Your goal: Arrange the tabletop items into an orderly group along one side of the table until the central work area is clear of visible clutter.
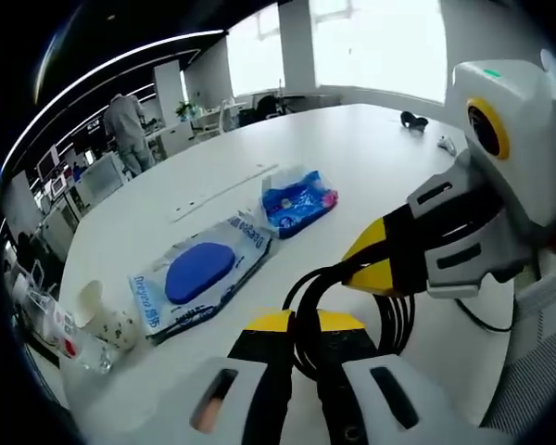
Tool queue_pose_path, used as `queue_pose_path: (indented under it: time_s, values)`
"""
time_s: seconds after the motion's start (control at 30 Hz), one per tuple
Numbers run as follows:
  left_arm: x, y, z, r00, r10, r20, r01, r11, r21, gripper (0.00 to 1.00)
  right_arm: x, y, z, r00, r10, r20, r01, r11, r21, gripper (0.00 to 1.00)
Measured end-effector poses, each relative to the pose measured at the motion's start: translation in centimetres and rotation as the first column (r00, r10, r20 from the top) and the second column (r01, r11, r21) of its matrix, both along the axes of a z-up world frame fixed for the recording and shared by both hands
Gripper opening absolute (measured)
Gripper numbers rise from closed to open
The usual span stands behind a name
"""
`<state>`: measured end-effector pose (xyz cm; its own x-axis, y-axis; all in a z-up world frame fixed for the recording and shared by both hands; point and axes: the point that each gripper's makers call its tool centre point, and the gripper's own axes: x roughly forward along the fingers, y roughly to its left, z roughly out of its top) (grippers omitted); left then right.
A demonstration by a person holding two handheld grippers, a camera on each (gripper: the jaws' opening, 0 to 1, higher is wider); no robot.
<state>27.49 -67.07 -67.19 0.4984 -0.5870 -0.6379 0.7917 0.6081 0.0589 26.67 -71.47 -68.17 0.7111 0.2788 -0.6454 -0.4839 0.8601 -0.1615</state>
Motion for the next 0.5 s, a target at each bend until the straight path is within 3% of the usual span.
queue_pose_path:
  time_s: [0.37, 0.5]
  values:
    - [2.9, -1.7, -0.8, 1.0, -0.022, 0.003, 0.022, 1.0, 0.016, 0.06, 2.9, -1.6, -0.8, 1.0, -0.016, -0.016, 0.015, 1.0, -0.013, 0.03]
    - [3.8, -2.0, -2.1, 1.0, -0.018, -0.016, 0.019, 1.0, 0.021, 0.06, 3.7, -1.9, -2.0, 0.999, -0.01, -0.049, 0.008, 1.0, -0.029, 0.03]
